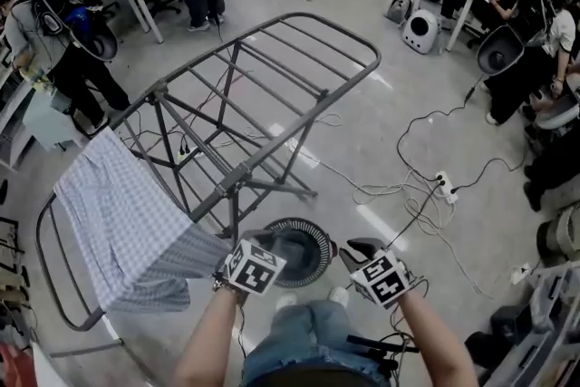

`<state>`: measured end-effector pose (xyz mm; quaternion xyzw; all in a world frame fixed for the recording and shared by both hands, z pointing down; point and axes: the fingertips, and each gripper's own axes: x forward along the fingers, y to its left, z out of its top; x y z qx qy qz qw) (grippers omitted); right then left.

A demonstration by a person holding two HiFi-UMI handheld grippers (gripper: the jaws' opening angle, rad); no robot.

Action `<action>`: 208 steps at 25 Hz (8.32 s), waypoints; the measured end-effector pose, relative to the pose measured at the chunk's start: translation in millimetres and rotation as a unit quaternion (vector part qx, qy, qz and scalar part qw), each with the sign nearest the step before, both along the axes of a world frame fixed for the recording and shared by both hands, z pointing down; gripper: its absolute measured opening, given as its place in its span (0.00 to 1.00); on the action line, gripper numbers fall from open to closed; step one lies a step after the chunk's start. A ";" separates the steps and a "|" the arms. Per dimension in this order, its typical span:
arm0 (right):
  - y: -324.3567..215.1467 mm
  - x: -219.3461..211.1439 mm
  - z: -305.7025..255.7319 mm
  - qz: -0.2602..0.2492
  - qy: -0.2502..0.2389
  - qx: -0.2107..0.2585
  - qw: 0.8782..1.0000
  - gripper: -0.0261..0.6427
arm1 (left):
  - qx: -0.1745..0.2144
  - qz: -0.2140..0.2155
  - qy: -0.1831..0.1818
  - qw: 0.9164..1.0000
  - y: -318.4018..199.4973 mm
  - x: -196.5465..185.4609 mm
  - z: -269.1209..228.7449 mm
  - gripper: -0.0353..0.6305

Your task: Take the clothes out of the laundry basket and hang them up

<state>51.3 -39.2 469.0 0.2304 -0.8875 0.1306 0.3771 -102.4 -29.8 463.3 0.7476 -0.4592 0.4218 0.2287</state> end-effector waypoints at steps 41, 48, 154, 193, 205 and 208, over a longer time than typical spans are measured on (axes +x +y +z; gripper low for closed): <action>-79.2 -63.2 -113.6 -0.111 -0.065 0.122 0.984 0.05 | 0.127 -0.102 0.004 0.987 27.8 -43.0 -166.0 0.09; -93.5 -53.3 -202.3 0.011 -0.068 0.245 0.967 0.05 | 0.082 -0.020 0.033 0.996 25.1 -0.5 -100.2 0.09; -497.5 46.4 -396.8 -0.065 -0.091 0.508 0.854 0.05 | 0.399 -0.289 -0.487 0.721 -234.4 -67.0 -407.9 0.06; -681.3 -103.0 -622.7 -0.138 -0.131 0.763 0.618 0.05 | 0.375 -0.330 -0.761 0.415 -346.6 -115.6 -654.1 0.06; -703.8 -169.2 -659.5 -0.156 -0.054 0.850 0.501 0.05 | 0.263 -0.330 -0.828 0.370 -360.0 -158.7 -701.6 0.06; -715.8 -189.1 -654.1 -0.162 -0.029 0.848 0.504 0.05 | 0.241 -0.322 -0.837 0.372 -369.4 -172.8 -702.0 0.06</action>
